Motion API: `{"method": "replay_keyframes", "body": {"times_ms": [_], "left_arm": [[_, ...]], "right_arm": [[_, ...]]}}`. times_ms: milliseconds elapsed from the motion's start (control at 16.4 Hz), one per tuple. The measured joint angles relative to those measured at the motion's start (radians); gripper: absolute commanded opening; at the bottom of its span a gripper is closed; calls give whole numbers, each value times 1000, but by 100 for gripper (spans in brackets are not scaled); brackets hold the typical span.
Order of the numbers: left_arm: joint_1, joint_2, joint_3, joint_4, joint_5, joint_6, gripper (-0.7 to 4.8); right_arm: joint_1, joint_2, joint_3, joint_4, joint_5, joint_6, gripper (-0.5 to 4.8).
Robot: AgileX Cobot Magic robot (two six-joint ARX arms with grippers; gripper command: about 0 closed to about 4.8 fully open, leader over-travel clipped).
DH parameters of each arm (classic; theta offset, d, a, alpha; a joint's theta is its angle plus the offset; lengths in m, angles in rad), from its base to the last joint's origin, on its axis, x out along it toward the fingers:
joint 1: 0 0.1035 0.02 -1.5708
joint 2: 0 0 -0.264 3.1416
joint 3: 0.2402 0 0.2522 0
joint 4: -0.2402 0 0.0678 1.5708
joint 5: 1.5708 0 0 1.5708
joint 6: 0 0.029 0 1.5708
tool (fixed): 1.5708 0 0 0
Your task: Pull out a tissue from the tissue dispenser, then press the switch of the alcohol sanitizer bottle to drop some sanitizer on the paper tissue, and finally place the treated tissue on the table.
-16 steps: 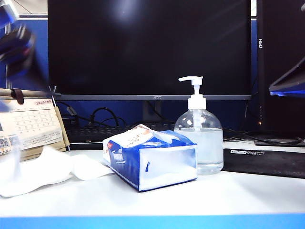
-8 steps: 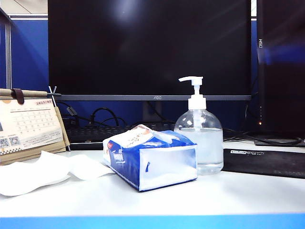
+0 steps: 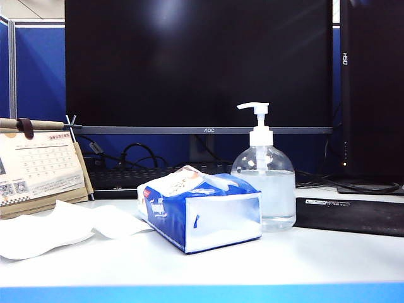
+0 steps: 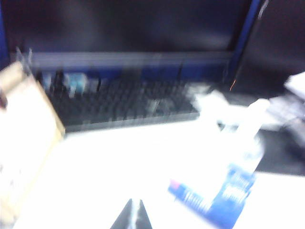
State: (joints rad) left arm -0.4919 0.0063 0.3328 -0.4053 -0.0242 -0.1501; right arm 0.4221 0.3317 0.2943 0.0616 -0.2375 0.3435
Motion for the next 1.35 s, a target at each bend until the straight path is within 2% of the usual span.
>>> {"method": "replay_keyframes", "body": {"times_ms": [122,306,428,673,1345], "left_arm": [[1,-1,-106,14,0,0,-6],[1,-1,-228,89,-2,-4,-5],[1,2,-296,157,-2,-35,-5],[1,1,-296,163,6,-53,-5],[1,1,-296,163,5,-71,-5]], "right_arm": [[2,-58,-91,-136,35,-19,-1],[3,-64,-203,-88,58,-15,-1],[2,-61,-286,-91,86,-8,-1],[2,-59,-286,-133,166,-5,-1],[2,-59,-286,-184,156,-5,-1]]}}
